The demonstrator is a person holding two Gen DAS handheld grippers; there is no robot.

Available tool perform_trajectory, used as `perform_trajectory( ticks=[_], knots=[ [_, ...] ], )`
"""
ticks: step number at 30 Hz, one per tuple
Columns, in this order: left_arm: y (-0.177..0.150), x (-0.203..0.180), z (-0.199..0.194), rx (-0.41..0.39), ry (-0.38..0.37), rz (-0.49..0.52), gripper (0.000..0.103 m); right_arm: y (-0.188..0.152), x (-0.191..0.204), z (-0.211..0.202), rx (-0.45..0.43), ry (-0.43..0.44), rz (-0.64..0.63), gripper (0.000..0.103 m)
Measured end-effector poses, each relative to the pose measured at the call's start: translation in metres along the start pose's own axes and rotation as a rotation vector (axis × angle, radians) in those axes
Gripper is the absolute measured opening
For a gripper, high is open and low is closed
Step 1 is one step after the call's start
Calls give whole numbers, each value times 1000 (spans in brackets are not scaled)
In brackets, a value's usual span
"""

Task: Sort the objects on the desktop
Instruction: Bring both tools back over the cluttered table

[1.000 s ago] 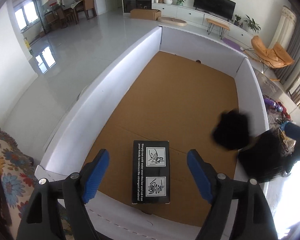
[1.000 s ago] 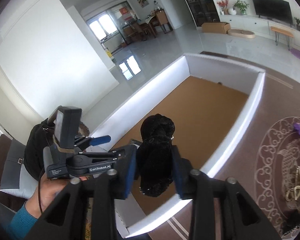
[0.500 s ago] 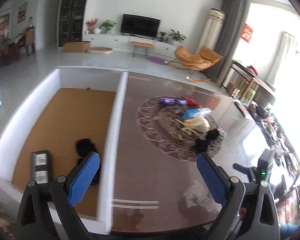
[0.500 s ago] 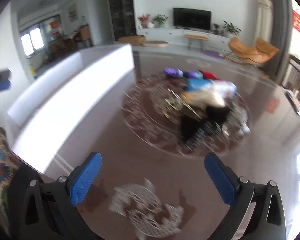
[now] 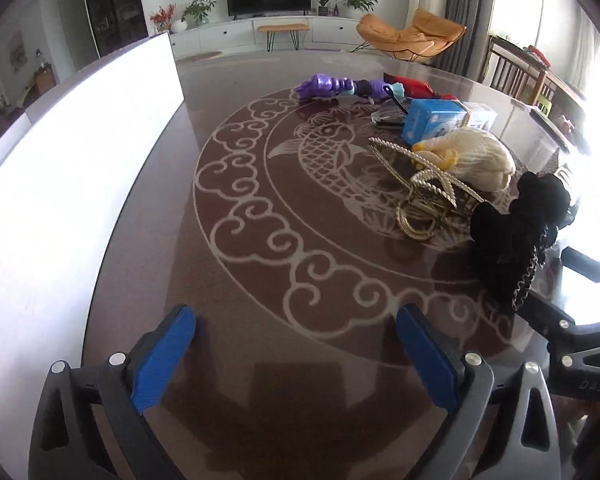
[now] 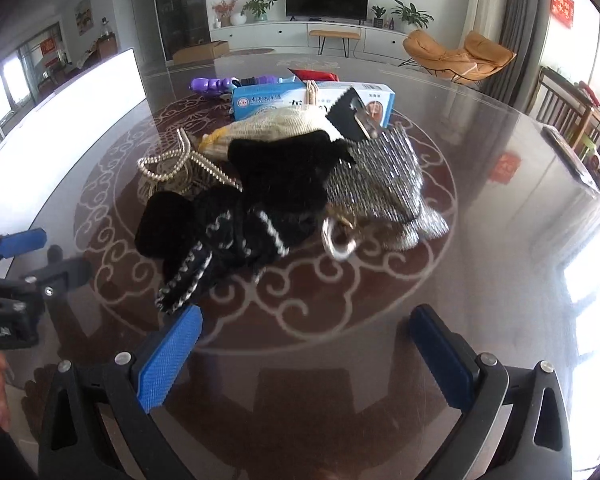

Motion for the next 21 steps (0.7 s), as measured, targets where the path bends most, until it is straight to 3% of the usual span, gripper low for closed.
perform_trajectory(
  ticks=[7, 21],
  knots=[
    [13, 4, 17, 12, 3, -25, 103, 17, 4, 13, 1, 0, -1, 103],
    [10, 5, 16, 4, 4, -26, 103, 13, 3, 13, -1, -1, -3, 103]
  ],
)
Point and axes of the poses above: each gripper's, at about its wrist camera, not at the fingertips, and z roughly the way its jaws point, x to its left, y to its top, the point moved 10 cm from there along z, roughly the way its jaws point, and after that the axes turned 15 degrees about -x, right-handed, at the moved point
